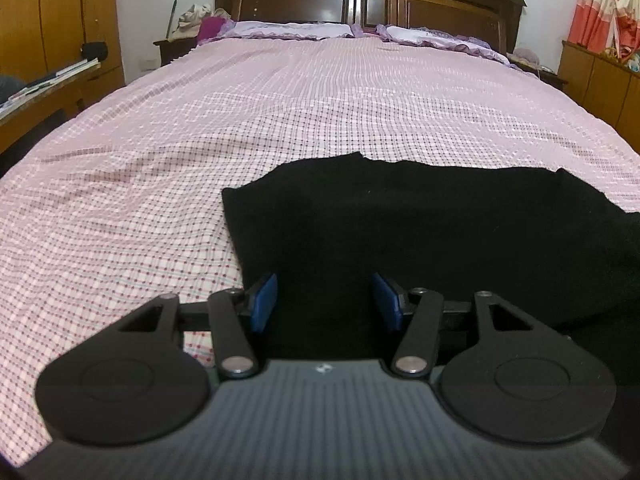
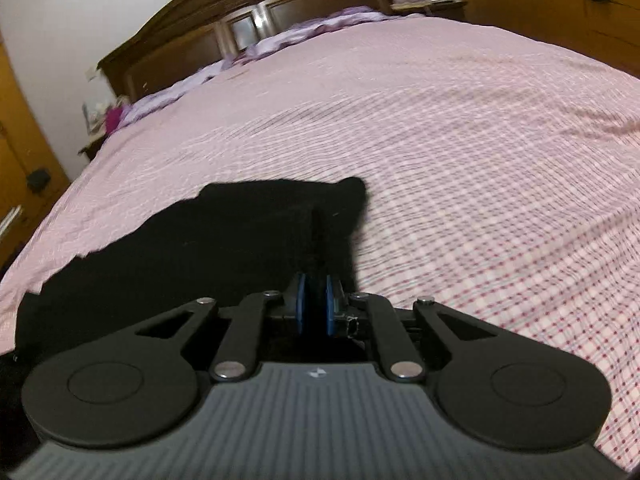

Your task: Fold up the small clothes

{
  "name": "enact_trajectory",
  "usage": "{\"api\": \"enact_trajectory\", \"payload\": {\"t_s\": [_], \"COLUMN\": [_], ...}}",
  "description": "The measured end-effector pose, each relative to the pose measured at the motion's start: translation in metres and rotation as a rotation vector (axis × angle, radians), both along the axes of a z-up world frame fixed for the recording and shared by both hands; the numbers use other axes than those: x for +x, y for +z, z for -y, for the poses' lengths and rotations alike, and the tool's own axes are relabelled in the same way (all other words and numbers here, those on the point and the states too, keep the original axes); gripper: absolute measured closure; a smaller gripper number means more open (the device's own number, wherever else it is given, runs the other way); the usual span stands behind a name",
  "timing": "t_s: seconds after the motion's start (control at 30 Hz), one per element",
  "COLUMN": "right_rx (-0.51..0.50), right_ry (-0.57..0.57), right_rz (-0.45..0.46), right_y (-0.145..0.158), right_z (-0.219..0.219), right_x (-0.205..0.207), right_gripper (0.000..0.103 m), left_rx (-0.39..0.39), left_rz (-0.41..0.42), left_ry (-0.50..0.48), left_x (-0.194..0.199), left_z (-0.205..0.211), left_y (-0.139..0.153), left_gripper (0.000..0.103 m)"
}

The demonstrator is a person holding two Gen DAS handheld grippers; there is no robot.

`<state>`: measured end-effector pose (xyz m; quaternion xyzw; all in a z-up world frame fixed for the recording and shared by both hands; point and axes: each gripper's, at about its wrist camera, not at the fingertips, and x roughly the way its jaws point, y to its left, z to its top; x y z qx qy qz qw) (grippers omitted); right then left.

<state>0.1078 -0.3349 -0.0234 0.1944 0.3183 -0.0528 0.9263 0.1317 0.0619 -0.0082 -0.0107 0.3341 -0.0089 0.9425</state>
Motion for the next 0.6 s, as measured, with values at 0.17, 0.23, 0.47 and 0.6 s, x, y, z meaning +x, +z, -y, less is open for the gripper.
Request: {"api": "enact_trajectory", "payload": {"t_s": [0.17, 0.23, 0.47, 0.6], "right_rx": [0.027, 0.045, 0.078, 0.14], "right_ry": [0.003, 0.007, 0.069, 0.115], "right_rz": [0.011, 0.022, 0.079, 0.094], "right_y": [-0.004, 0.002, 0.037, 0.042], "right_z": [0.007, 0.007, -0.013, -0.019], "right_x": [-0.004, -0.009, -0.055, -0.084], "right_gripper": [0.092, 0.091, 0.052, 0.038], "left_rx": [0.014, 0.017, -0.001, -0.021], "left_rz": [0.004, 0.002, -0.028, -0.059], "left_ry": [0.002, -0.002, 0.004, 0.012], "left_x": [-0.005, -0.011, -0.039, -0.057], "left_z": [0.001, 0.0, -0.015, -0.025], "left_y": [0.004, 0.007, 0.02, 0.022], "left_gripper": [0.047, 0.047, 0.049, 0.049]}}
